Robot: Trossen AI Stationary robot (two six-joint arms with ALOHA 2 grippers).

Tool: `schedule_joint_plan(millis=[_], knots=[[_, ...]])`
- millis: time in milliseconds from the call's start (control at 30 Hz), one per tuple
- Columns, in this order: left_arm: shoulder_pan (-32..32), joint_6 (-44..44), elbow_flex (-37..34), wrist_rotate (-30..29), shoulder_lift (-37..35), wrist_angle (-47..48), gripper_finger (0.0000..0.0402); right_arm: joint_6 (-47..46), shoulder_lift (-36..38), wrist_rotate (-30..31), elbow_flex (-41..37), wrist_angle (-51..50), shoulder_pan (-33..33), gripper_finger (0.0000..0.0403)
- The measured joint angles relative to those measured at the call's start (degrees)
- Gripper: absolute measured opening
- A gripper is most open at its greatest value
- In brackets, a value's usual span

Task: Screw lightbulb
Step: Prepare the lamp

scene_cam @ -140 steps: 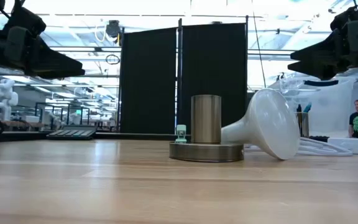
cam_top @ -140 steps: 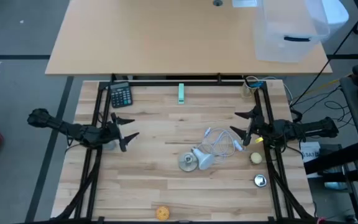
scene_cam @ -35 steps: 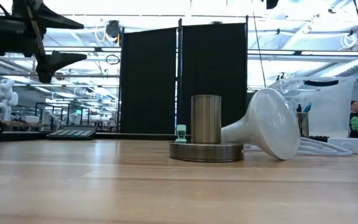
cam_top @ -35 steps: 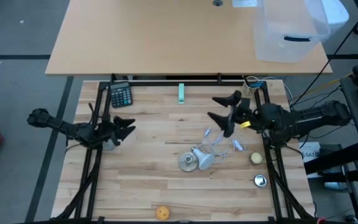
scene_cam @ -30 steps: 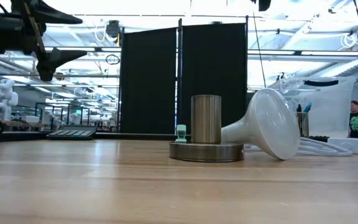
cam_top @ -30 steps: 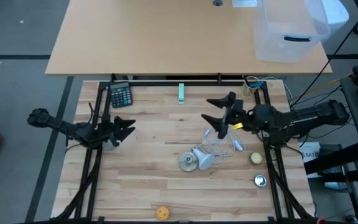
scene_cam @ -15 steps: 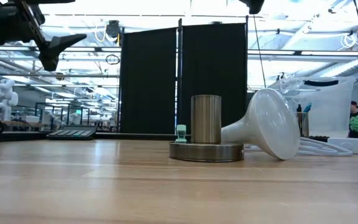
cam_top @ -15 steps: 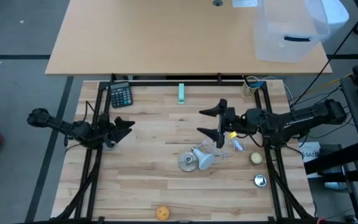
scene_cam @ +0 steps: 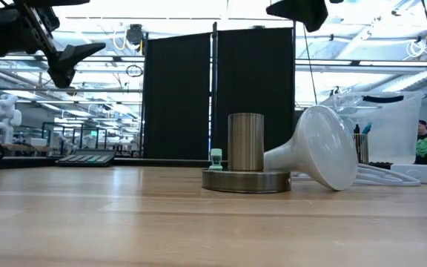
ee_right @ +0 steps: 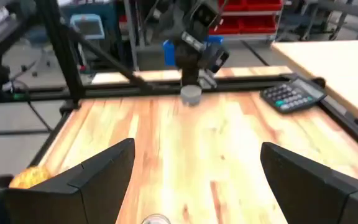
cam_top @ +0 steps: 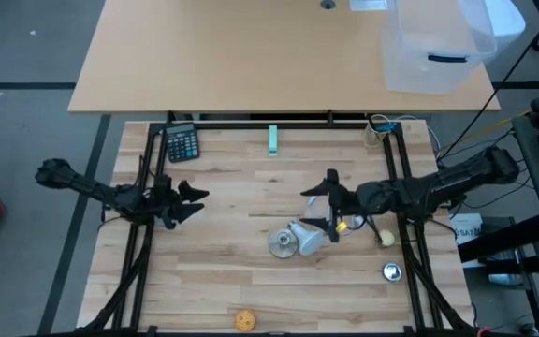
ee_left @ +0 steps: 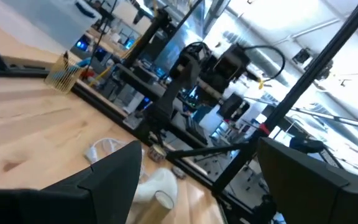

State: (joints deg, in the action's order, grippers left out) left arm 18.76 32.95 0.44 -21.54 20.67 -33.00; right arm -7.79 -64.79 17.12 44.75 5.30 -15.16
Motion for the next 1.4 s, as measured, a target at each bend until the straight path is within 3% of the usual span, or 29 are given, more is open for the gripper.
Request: schedule_joint_plan(millis=[167,433,533,667,833,1133,1267,1400], knots=[[0.00,-0.94,0.13,0.00,4.92,-5.75,0.0323,-1.48,-0.90,13.15,-0.02,-4.05,-3.87,0.0336],[0.00,-3.26,4.05,0.18,14.14,-6.57,0.0323,-3.57,-1.00,38.20,-0.02,-7.20,-14.43,0.0336],[0.02,-5.70,6.13,0.31,18.55,-6.55,0.0316,-4.02,-1.01,44.23,-0.02,-7.23,-17.60,0.0336],[0.02,-9.01,8.88,0.33,24.74,-6.50,0.0277,-6.96,-1.01,45.88,-0.02,-7.65,-20.00,0.0336],[0.15,-13.01,12.29,0.33,31.43,-6.59,0.0196,-11.92,-1.01,45.96,-0.02,-11.36,-22.03,0.0336],[0.15,-14.18,15.23,1.51,37.85,-6.96,0.0059,-26.19,-2.01,47.50,-0.02,-20.88,-23.11,0.0336],[0.22,-13.71,15.80,4.21,40.03,-8.06,0.0030,-32.16,-4.94,47.39,-0.02,-23.89,-23.10,0.0336],[1.07,-13.97,16.93,5.68,43.48,-10.33,0.0025,-36.58,-8.99,45.87,-0.01,-24.93,-23.10,0.0336]])
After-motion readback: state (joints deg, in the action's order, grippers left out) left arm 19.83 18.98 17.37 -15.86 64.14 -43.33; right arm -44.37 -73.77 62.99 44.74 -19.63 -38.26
